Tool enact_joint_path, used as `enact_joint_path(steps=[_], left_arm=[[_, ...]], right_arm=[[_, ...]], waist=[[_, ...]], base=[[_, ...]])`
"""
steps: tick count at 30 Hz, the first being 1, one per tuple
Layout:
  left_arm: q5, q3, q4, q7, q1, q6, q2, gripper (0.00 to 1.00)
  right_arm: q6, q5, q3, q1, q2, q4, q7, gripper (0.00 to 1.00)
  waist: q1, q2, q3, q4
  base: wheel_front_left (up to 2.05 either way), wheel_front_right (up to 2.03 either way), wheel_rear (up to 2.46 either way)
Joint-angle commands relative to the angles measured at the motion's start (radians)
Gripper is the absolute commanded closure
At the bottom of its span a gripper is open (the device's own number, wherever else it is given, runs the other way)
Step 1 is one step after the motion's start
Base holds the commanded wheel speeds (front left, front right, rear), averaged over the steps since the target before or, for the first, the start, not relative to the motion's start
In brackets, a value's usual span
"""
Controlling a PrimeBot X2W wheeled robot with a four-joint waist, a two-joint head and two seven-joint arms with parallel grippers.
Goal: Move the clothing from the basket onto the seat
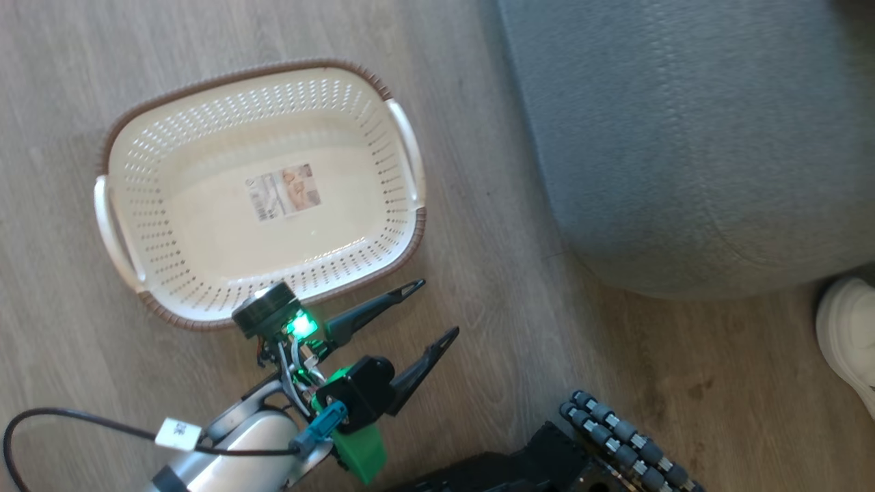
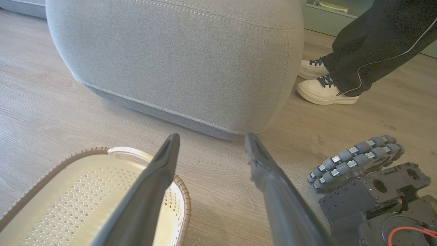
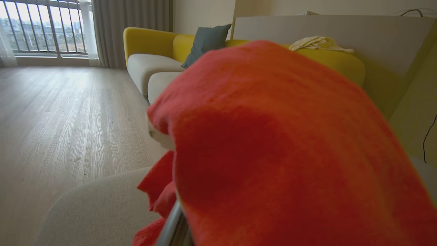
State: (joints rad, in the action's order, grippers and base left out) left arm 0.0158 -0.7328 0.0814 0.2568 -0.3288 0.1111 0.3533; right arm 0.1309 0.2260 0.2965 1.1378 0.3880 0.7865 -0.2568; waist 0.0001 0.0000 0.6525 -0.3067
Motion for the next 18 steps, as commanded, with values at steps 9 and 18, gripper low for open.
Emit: enact_joint_path(steps=[9,18], left_arm=[[-0.011,0.002,-0.065,0.005,-0.027,-0.010,0.011,0.00],[-0.019,0.007,-0.074,0.005,-0.036,-0.030,0.015,0.00]], right_arm=[[0.000,-0.002,0.004,0.091,0.025,0.251,0.043,1.00],[0.000,0.010,-0.002,0.093,0.001,0.423,0.062,1.00]], waist=[[-0.0001,0.0000,0.059,0.048],[-0.0001,0.0000,0.082,0.062]], base=[[0.00,0.00,0.00],[0.00,0.00,0.00]])
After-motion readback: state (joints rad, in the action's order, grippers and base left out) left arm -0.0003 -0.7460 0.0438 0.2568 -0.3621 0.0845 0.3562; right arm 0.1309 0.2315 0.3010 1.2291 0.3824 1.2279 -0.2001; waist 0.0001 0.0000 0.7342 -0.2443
